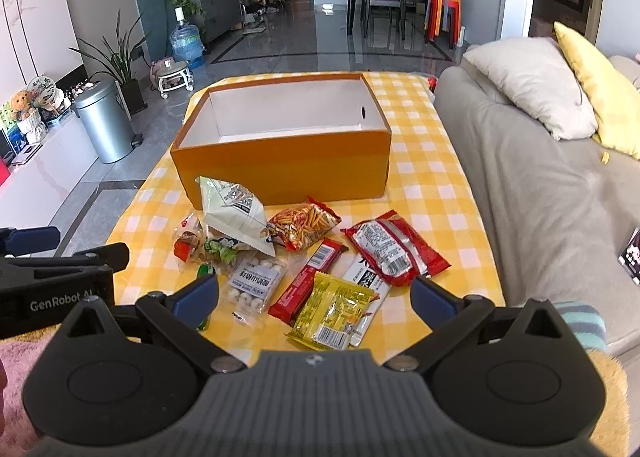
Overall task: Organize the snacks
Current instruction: 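Grasp the green-white chip bag with left tool while right tool grasps the fries bag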
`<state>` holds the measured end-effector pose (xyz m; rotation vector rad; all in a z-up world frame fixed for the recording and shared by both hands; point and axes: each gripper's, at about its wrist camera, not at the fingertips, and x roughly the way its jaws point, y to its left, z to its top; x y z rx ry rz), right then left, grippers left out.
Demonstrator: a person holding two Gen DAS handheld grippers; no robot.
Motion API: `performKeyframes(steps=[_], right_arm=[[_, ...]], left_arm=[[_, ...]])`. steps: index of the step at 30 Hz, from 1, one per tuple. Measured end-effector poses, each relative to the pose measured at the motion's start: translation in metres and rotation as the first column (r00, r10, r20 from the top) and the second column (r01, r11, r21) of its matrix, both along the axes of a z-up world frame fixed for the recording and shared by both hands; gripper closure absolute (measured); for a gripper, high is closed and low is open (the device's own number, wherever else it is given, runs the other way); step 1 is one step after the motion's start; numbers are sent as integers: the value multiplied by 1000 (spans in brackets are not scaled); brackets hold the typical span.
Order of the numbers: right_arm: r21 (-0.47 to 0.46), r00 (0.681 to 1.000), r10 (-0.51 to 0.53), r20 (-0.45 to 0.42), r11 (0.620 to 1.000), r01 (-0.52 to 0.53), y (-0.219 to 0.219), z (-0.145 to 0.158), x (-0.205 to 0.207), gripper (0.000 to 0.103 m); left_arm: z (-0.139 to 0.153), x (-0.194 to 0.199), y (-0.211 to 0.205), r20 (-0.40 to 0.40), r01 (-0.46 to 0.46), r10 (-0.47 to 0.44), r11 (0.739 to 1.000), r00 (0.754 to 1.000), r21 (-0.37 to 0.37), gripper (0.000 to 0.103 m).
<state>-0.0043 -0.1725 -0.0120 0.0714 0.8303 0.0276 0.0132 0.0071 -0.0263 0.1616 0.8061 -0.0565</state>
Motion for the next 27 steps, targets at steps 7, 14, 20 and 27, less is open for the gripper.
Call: performKeyframes(steps=[7,14,20,27], right_arm=[[55,999,-1,-55,999,4,-7,-10,12,20],[101,995,20,-96,995,-10,-11,-20,30,39],[121,993,28,-113,993,-14,-19,-31,60,44],[120,997,40,-63,992,-32,-21,-49,98,44]], left_arm=[[-7,10,-5,-52,52,-53,998,997,-29,17],[-13,29,-1,-95,81,-93,989,991,-121,31],[-16,60,4,-84,51,-66,984,994,-169,45],[-26,90,-3,-45,66,-76,980,996,-190,27]])
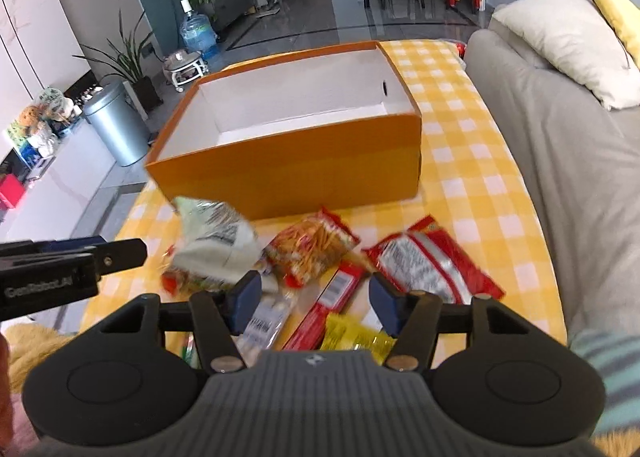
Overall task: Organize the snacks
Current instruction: 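Grasp the green-white chip bag with left tool while right tool grasps the fries bag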
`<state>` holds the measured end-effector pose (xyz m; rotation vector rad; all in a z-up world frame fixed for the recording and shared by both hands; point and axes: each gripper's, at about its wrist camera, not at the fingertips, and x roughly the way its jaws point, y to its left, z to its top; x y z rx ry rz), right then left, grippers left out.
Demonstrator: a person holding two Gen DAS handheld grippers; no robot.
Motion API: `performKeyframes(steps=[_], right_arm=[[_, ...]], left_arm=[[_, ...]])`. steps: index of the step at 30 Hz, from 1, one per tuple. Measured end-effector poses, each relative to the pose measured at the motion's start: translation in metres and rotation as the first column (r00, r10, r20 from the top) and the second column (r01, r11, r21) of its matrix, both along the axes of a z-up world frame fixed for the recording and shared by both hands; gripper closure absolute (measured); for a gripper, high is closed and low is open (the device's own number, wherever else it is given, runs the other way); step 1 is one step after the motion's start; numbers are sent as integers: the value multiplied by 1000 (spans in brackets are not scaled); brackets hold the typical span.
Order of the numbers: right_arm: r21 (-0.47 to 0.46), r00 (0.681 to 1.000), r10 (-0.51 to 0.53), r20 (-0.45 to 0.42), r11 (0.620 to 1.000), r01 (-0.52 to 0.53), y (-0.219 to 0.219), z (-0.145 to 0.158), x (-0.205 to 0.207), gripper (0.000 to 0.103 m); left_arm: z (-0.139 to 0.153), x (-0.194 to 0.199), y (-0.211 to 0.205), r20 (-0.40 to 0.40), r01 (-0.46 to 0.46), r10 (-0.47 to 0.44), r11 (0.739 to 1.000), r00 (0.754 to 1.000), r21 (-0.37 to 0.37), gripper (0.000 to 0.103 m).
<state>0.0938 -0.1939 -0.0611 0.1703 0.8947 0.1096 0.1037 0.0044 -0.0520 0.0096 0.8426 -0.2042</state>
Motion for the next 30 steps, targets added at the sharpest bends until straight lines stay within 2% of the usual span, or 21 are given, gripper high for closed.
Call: performKeyframes(steps=[1,2,5,10,13,16,18,20,24,30], right_arm=[[-11,1000,-1,1,1000,1,1,-3,6,44],[-15,1000,-2,3,1000,2,1,-7,12,40],[15,999,-21,25,1000,21,-2,-17,28,27],[31,999,-51,3,998,51,-5,-39,54,25],[45,999,-20,-35,999,22,-3,-52,64,25],[61,998,-16,-59,998,19,-1,-63,72,26],[85,997,-13,-76,996,20,0,-69,76,32],[94,996,-10,-94,995,19,2,-76,80,38],[99,994,-4,-113,995,15,6,-86,86,40],[95,992,20,-122,995,-8,10,-94,89,56]], left_arm=[[-2,3,-2,10,-3,3,1000,1000,-6,16],[-4,5,-5,18,-2,2,1000,1000,-17,10],[-10,17,-10,3,-22,22,999,1000,-45,7],[-28,41,2,-131,-121,103,983,986,-136,7],[-35,48,4,-142,-143,124,981,982,-134,7],[-41,54,3,-166,-149,124,978,978,-149,8],[-44,59,2,-184,-148,118,976,976,-160,8],[-45,64,-2,-196,-141,111,979,974,-150,8],[-54,71,-7,-224,-120,91,985,970,-121,8],[-62,76,-9,-256,-111,74,985,964,-134,10]])
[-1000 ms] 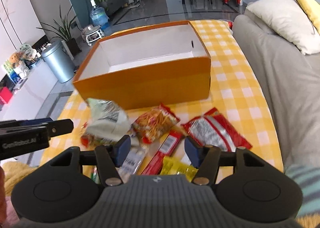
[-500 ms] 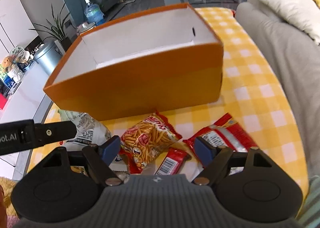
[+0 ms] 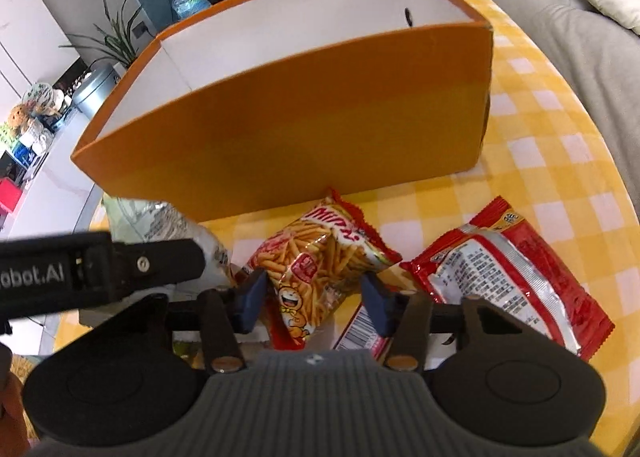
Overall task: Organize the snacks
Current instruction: 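Grasp the green-white chip bag with left tool while right tool grasps the fries bag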
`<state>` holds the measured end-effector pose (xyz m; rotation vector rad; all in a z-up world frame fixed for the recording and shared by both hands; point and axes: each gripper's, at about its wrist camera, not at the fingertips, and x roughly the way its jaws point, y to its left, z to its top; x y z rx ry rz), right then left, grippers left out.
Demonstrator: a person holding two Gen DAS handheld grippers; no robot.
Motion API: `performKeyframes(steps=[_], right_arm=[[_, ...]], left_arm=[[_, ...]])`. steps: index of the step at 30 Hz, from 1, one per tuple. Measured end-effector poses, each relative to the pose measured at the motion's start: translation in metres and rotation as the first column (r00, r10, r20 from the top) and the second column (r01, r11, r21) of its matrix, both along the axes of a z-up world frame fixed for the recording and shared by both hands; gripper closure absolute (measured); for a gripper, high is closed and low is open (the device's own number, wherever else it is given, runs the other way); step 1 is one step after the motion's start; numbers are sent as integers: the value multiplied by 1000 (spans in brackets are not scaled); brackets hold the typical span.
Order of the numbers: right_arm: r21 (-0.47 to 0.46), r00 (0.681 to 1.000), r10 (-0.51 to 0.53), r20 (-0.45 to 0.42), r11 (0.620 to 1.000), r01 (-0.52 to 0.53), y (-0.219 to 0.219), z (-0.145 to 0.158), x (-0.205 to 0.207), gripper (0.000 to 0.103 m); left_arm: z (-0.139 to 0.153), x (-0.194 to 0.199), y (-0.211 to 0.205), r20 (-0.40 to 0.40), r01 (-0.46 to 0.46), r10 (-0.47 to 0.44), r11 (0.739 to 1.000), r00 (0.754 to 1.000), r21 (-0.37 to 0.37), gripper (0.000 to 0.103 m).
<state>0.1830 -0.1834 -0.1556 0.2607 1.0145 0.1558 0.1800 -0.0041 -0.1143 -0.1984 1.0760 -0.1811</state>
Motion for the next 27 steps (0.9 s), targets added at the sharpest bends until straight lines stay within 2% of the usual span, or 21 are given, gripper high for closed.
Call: performKeyframes(steps=[4,6,14,19,27], right_arm=[[5,1000,10,1,1000,-10,0,-3,1,70],[5,1000,16,2,1000,-16,1,-2,1,81],[-2,999,26,21,1000,-26,1,1,-2,84],[-30,998,26,51,999,-24,-1,11,-6,86],[-78,993,31,114,997,-22,-5,32,-21,87]], left_arm=[[1,0,-3,13,21,-21,1000,1000,-2,21],[1,-1,-5,20,30,-30,1000,999,3,24],[4,-3,-3,35,28,-28,1000,999,-3,51],[14,-11,0,63,17,-17,1000,998,-1,54],[38,-25,3,124,15,-14,1000,992,-5,54]])
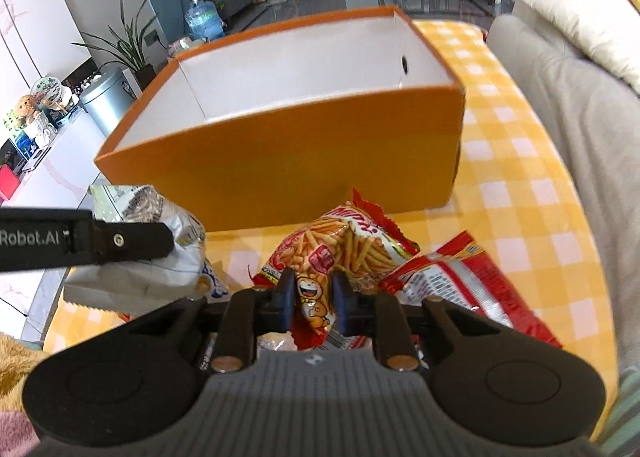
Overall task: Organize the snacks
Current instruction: 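Grasp the green-white chip bag with left tool while right tool grasps the fries bag, then carry both bags over the orange box and open both tools to drop them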
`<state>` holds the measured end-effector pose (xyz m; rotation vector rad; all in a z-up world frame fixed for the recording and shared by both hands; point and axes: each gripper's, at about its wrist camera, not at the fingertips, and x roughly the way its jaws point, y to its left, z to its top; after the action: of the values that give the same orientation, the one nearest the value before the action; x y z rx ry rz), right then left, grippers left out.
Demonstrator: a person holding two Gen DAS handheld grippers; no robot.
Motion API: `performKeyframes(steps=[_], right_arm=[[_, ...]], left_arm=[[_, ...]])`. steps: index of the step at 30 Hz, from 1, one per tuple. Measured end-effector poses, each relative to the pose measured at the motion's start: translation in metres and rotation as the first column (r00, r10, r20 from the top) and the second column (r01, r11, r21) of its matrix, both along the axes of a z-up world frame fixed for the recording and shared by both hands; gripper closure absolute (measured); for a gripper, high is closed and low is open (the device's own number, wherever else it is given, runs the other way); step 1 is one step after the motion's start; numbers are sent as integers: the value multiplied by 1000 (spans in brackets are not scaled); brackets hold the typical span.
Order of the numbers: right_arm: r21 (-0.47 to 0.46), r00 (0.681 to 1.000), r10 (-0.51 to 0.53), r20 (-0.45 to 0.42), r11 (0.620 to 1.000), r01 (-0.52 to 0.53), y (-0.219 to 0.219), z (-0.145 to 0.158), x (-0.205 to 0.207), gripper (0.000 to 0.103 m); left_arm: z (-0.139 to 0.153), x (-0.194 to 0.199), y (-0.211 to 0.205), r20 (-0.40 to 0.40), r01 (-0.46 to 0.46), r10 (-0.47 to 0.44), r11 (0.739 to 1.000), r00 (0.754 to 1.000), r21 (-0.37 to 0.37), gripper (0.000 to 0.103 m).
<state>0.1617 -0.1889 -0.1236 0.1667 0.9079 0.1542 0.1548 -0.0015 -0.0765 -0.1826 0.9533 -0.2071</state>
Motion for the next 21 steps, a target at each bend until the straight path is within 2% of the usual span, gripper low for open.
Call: performKeyframes(steps=[6,11,21], right_arm=[[-11,999,-4,39,1000,5,-5,22,-18,88],[-28,993,-8,114,1000,11,-9,50,-35,89],[-57,969,21,245,998,-8,-10,103,-42,91]], left_arm=[[24,-14,5,63,21,-21,1000,998,12,54],[48,-20,8,124,39,-41,999,991,23,54],[89,-7,9,241,85,-98,994,965,65,54]])
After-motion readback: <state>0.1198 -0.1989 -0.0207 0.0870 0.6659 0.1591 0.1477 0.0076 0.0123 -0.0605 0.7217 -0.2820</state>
